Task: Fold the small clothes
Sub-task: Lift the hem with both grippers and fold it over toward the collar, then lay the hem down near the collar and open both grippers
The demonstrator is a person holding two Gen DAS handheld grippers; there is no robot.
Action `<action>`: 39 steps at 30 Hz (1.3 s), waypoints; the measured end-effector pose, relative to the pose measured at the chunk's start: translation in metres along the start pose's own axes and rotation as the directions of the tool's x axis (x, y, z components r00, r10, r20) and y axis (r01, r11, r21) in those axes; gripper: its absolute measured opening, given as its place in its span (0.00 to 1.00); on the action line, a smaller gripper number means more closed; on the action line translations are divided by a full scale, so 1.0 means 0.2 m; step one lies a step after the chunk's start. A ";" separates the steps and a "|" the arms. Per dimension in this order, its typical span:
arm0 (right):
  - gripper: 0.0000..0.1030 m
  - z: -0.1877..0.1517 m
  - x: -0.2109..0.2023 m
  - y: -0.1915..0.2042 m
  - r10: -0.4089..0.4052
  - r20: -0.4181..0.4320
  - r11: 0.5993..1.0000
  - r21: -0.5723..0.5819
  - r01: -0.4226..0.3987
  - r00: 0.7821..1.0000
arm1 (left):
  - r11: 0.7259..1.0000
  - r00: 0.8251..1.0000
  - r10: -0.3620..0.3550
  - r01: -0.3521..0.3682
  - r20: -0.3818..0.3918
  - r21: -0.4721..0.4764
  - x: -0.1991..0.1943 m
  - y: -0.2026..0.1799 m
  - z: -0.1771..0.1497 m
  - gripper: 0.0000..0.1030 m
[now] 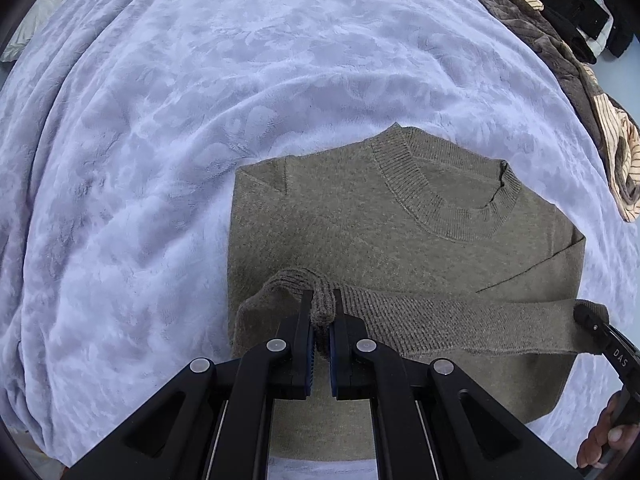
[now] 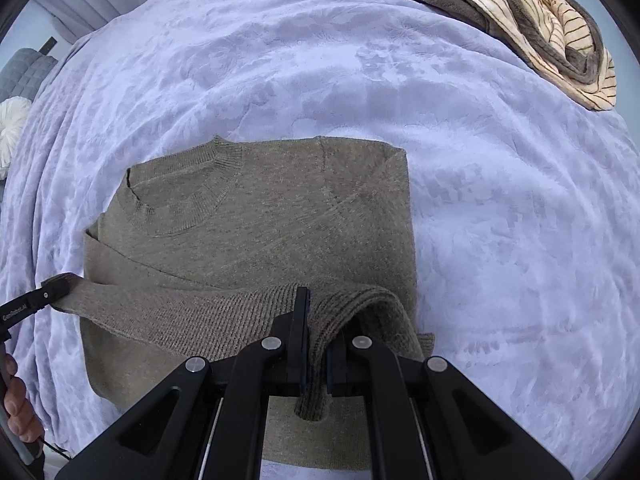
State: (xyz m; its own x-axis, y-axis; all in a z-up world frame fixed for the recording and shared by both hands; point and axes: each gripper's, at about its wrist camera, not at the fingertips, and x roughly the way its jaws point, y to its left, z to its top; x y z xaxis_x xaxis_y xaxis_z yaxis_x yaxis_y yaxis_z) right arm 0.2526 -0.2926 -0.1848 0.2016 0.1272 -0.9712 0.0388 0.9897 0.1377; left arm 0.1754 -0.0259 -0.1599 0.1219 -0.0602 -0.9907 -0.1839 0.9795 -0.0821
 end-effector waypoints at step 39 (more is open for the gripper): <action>0.30 0.14 0.06 -0.20 0.262 0.153 0.942 0.177 -0.287 0.953 | 0.992 0.997 -0.076 0.078 0.023 -0.101 0.06 0.20 0.00 0.98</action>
State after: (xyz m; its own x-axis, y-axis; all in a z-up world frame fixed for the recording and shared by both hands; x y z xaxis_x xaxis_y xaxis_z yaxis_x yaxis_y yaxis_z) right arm 0.2810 -0.3322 -0.1973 0.3520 0.3702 -0.8597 0.1515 0.8838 0.4426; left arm 0.1693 0.0129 -0.1746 0.1579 -0.1297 -0.9789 -0.2712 0.9475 -0.1692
